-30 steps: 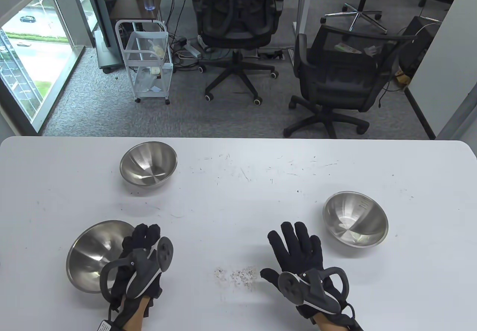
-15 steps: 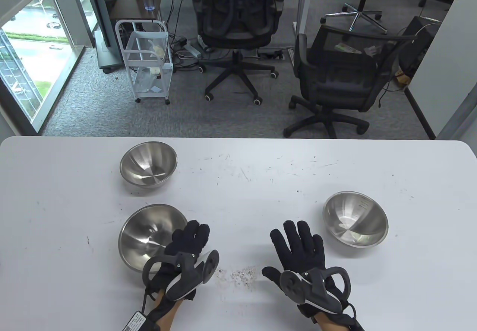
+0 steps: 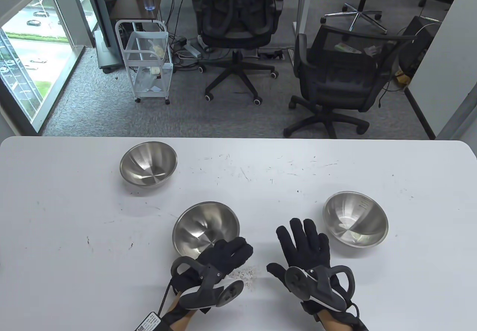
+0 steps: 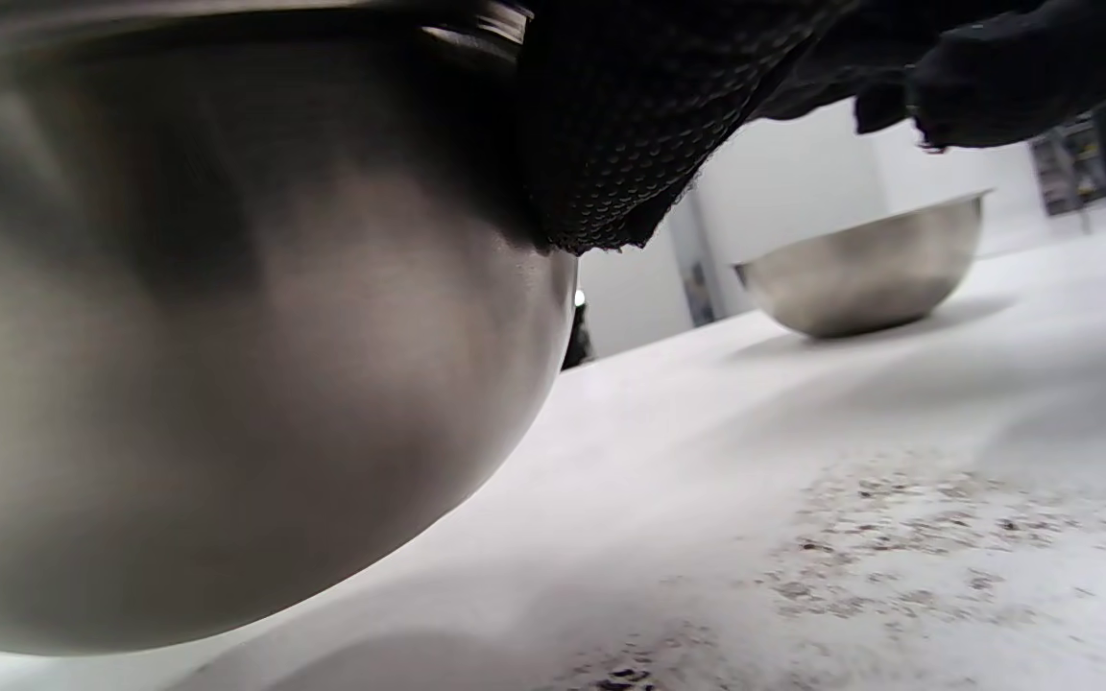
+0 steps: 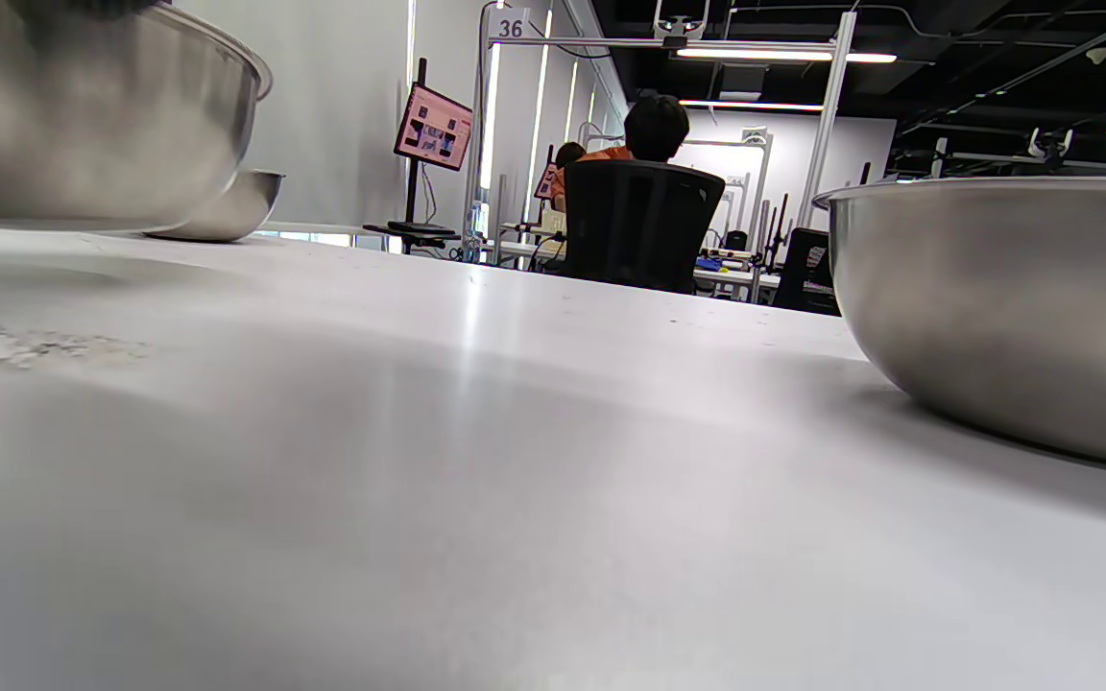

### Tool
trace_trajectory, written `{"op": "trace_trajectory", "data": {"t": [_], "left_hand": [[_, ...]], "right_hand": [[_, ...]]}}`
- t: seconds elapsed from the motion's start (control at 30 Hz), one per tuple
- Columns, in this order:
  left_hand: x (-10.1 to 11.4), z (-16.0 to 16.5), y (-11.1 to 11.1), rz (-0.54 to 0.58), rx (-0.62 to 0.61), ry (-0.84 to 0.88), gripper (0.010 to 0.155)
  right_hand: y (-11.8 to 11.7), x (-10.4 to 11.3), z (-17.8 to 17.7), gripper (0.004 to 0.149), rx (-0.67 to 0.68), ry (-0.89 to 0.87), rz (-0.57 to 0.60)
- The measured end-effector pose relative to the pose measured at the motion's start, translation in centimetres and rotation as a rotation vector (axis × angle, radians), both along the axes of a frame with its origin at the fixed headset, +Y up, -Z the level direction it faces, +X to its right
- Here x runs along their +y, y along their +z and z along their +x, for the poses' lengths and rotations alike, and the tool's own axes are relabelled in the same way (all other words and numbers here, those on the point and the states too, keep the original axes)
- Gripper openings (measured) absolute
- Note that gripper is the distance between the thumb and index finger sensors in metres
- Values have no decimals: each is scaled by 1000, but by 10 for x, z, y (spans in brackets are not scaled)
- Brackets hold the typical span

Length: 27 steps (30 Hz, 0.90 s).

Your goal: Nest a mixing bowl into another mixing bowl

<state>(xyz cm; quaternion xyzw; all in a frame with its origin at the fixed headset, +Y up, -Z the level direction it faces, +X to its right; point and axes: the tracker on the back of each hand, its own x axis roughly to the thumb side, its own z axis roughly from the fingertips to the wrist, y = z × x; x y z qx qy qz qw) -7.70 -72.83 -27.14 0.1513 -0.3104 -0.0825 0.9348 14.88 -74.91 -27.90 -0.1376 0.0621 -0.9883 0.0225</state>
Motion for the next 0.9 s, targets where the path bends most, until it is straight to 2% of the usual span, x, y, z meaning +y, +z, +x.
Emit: {"op": "trace_trajectory", "data": {"t": [0.2, 0.3, 0.6, 0.9], "left_hand": [[-7, 7, 4, 15, -101, -3, 66], [-12, 12, 6, 64, -128, -19, 66], [-23, 14, 2, -4, -151, -32, 65], [-27, 15, 5, 44, -144, -74, 67]], "right_hand": [[0, 2, -1, 90, -2, 3, -2], [0, 2, -1, 90, -3, 2, -4], [0, 3, 0, 90, -7, 3, -8], [0, 3, -1, 90, -5, 4, -17]]}}
